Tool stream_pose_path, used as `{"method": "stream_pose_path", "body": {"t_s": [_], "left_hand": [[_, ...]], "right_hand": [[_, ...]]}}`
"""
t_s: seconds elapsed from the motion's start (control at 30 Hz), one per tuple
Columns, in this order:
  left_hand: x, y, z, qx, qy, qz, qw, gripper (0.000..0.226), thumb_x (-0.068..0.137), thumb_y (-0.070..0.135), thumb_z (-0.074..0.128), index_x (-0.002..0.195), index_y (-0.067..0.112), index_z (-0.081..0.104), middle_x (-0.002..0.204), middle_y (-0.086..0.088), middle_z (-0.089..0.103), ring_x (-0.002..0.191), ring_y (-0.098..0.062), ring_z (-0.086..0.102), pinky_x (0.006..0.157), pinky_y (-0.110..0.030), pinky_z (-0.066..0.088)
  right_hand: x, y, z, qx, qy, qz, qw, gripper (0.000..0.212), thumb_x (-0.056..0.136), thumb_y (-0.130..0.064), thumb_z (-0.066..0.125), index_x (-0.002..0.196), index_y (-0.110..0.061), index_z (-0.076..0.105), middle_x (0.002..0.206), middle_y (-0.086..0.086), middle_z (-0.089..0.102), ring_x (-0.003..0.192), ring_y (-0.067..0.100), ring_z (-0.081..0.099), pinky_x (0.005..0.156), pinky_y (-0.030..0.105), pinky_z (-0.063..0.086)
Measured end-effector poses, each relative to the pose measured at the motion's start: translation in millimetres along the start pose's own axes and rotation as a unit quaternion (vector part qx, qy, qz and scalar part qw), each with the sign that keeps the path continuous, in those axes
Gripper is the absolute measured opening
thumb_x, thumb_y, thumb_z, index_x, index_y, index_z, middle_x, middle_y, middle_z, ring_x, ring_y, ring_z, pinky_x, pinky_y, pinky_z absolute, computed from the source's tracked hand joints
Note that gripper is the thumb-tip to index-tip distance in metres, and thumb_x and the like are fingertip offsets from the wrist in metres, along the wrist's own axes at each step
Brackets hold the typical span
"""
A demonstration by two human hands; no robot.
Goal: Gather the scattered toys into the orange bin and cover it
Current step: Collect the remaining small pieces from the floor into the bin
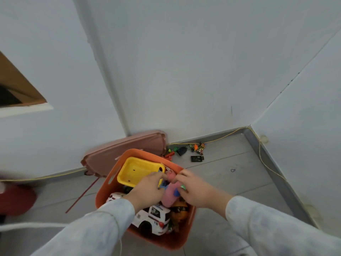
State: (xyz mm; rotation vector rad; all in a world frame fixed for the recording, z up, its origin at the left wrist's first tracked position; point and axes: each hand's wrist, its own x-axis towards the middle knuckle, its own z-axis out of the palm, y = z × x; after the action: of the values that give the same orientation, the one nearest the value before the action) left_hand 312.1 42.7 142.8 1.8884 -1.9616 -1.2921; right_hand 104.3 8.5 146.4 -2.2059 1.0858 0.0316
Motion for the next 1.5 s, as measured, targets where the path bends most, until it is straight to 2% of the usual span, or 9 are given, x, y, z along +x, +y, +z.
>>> {"method": "stream_pose_path", "body": {"t_s": [0.17, 0.4, 0.6, 0.77, 0.93, 1.13, 1.23, 1.37, 1.5], "left_hand": [[11.8, -8.1, -28.2, 0.002, 0.05, 0.026, 0.998, 0.037, 0.089, 0.013, 0.052, 0.123, 0.026, 0.057, 0.132, 0.001, 0.056, 0.095, -0.018, 0.058, 0.08, -0.023, 0.043], [67.4, -5.4, -48.2, 0.026, 0.067, 0.053, 0.996, 0.04, 0.085, 0.019, 0.051, 0.124, 0.024, 0.056, 0.117, -0.002, 0.055, 0.111, -0.023, 0.058, 0.1, -0.034, 0.044], [158.5, 0.0, -32.2, 0.117, 0.072, 0.037, 0.99, 0.04, 0.082, 0.03, 0.051, 0.122, 0.03, 0.057, 0.122, -0.004, 0.055, 0.114, -0.028, 0.056, 0.096, -0.044, 0.049], [235.5, -12.8, -1.3, 0.182, -0.007, -0.036, 0.983, 0.058, 0.071, 0.044, 0.048, 0.125, 0.024, 0.055, 0.126, -0.015, 0.054, 0.119, -0.036, 0.052, 0.1, -0.044, 0.047], [277.0, -14.9, 28.2, 0.278, -0.097, -0.011, 0.955, 0.069, 0.082, 0.035, 0.06, 0.146, 0.026, 0.035, 0.138, -0.019, 0.036, 0.118, -0.041, 0.052, 0.099, -0.041, 0.046], [303.4, -24.8, 41.7, 0.395, -0.208, -0.027, 0.895, 0.104, 0.069, 0.045, 0.073, 0.152, 0.041, 0.011, 0.152, -0.016, 0.013, 0.138, -0.045, 0.022, 0.106, -0.057, 0.039], [315.1, -21.6, 40.6, 0.431, -0.22, -0.021, 0.875, 0.117, 0.063, 0.05, 0.08, 0.152, 0.042, 0.005, 0.154, -0.017, 0.011, 0.138, -0.044, 0.028, 0.105, -0.054, 0.042], [317.8, -29.1, 56.4, 0.43, -0.221, 0.011, 0.875, 0.116, 0.066, 0.047, 0.08, 0.152, 0.043, 0.001, 0.156, -0.009, -0.009, 0.136, -0.048, 0.027, 0.105, -0.058, 0.04], [313.6, -39.5, 72.8, 0.448, -0.21, 0.012, 0.869, 0.116, 0.076, 0.038, 0.079, 0.153, 0.042, -0.008, 0.155, -0.01, -0.03, 0.137, -0.053, 0.02, 0.107, -0.059, 0.037]], "right_hand": [[-1.6, -14.8, -4.6, -0.021, 0.037, 0.071, 0.997, 0.032, 0.092, -0.015, 0.049, 0.121, -0.021, 0.059, 0.129, 0.002, 0.05, 0.116, 0.021, 0.052, 0.099, 0.031, 0.042], [7.5, 10.2, -13.4, -0.066, 0.074, 0.2, 0.975, 0.039, 0.097, -0.031, 0.048, 0.135, -0.024, 0.052, 0.137, 0.002, 0.044, 0.124, 0.023, 0.049, 0.106, 0.032, 0.038], [52.2, 93.4, 1.8, -0.037, 0.155, 0.24, 0.958, 0.04, 0.101, -0.033, 0.045, 0.138, -0.021, 0.05, 0.137, 0.007, 0.046, 0.125, 0.028, 0.047, 0.107, 0.04, 0.04], [66.6, 177.3, 26.8, -0.062, 0.121, 0.284, 0.949, 0.059, 0.095, -0.046, 0.055, 0.147, -0.028, 0.036, 0.153, 0.013, 0.031, 0.137, 0.036, 0.036, 0.106, 0.049, 0.042], [81.8, 230.2, 42.7, -0.093, 0.084, 0.299, 0.946, 0.085, 0.084, -0.058, 0.064, 0.152, -0.036, 0.017, 0.162, 0.011, 0.012, 0.148, 0.037, 0.017, 0.109, 0.056, 0.039], [125.1, 263.5, 54.2, -0.093, 0.087, 0.247, 0.961, 0.107, 0.074, -0.06, 0.073, 0.153, -0.044, 0.003, 0.164, 0.009, -0.002, 0.15, 0.039, 0.0, 0.11, 0.062, 0.035], [147.4, 271.4, 57.9, -0.099, 0.089, 0.235, 0.963, 0.111, 0.071, -0.061, 0.076, 0.153, -0.044, 0.003, 0.164, 0.005, -0.008, 0.15, 0.039, -0.003, 0.105, 0.063, 0.039], [170.0, 276.7, 65.7, -0.098, 0.08, 0.223, 0.967, 0.11, 0.069, -0.063, 0.076, 0.151, -0.047, 0.005, 0.164, 0.001, -0.011, 0.148, 0.043, -0.01, 0.102, 0.065, 0.039], [179.4, 277.0, 76.3, -0.139, 0.083, 0.231, 0.959, 0.106, 0.07, -0.075, 0.066, 0.151, -0.05, 0.004, 0.16, 0.004, 0.004, 0.145, 0.05, -0.008, 0.099, 0.064, 0.038]]}}
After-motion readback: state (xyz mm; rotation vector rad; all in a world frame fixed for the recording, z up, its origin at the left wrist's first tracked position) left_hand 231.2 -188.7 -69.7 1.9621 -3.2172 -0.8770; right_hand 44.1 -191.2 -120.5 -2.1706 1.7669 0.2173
